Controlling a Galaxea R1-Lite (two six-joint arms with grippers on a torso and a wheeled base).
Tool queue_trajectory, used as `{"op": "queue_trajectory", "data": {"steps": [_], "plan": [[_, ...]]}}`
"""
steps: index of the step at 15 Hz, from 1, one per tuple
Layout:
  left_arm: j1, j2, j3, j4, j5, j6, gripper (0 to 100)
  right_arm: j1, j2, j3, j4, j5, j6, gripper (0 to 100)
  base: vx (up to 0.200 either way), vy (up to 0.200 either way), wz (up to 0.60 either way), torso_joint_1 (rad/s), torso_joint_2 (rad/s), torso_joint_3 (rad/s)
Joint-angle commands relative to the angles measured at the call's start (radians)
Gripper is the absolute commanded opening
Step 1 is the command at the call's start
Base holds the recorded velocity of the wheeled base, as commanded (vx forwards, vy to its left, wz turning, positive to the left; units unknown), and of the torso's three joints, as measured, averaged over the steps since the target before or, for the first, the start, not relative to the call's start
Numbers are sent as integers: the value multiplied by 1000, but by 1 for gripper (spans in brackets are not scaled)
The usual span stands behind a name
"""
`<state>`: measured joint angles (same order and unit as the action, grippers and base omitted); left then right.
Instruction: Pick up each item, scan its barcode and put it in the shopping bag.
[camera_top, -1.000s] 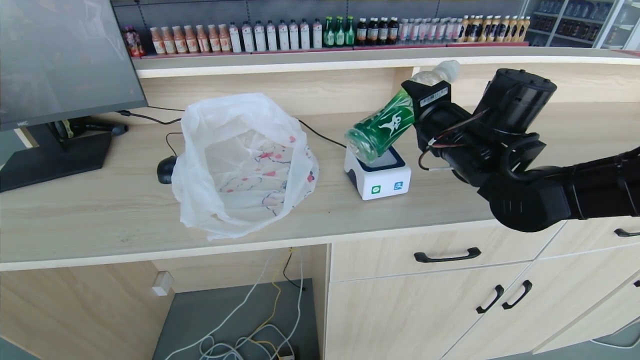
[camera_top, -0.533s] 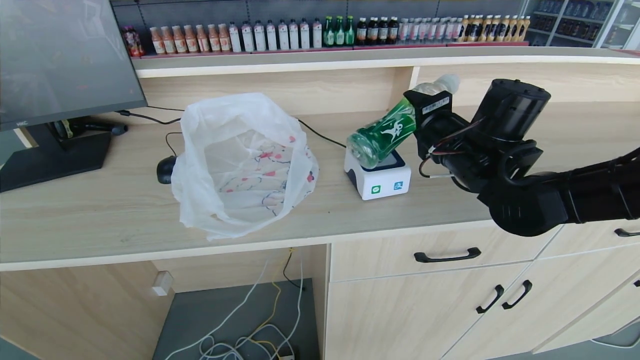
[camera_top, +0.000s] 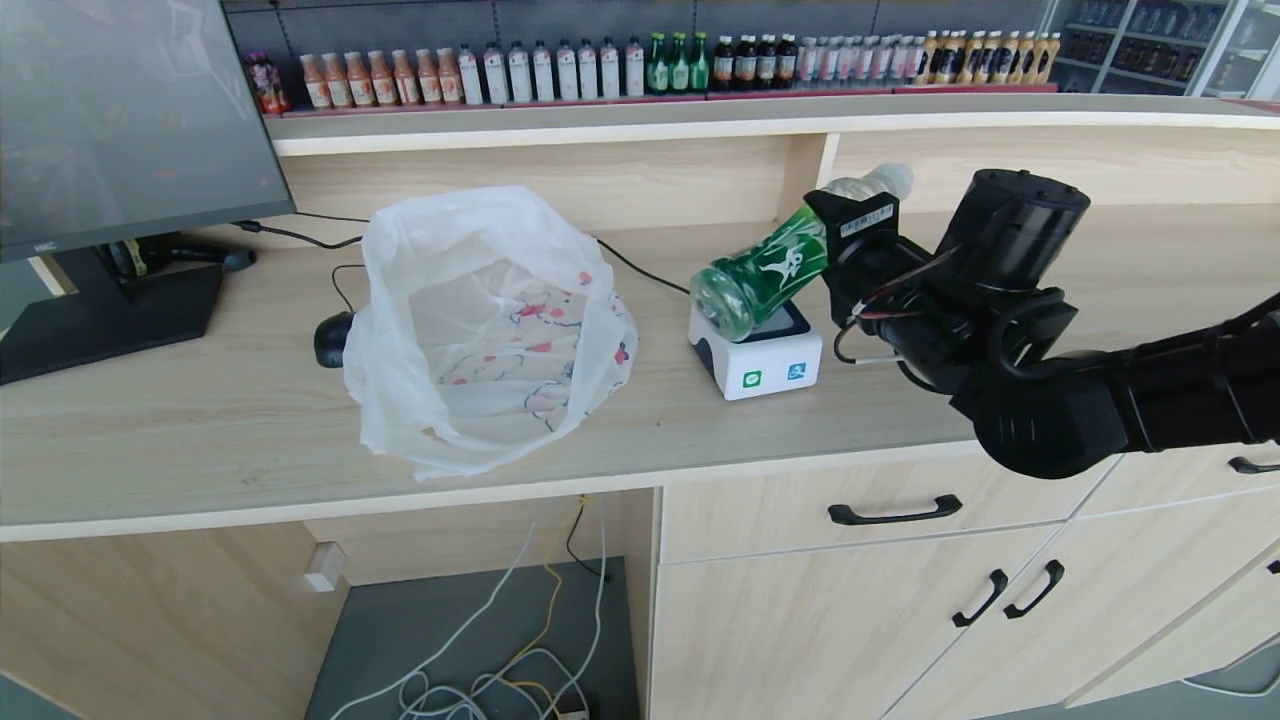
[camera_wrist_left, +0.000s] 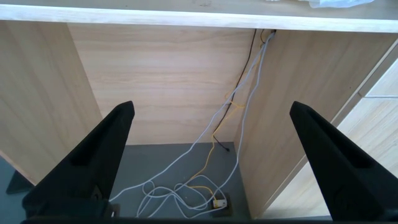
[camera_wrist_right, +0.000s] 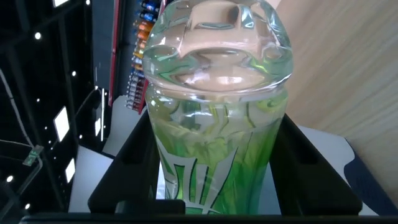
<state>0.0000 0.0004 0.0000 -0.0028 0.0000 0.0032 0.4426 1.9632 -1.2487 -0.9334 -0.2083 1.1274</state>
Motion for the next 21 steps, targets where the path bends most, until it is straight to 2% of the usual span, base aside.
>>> {"op": "queue_trajectory", "data": {"steps": [1, 16, 21], "plan": [[0, 0, 0, 0, 0, 0, 100, -2, 5, -1, 1, 0, 0, 0, 0, 0, 0, 0, 0, 0], [0, 0, 0, 0, 0, 0, 100, -4, -26, -6, 4, 0, 12, 0, 0, 0, 0, 0, 0, 0], [0, 0, 0, -2, 0, 0, 100, 5, -70, -60, 81, 0, 6, 0, 0, 0, 0, 0, 0, 0]]}}
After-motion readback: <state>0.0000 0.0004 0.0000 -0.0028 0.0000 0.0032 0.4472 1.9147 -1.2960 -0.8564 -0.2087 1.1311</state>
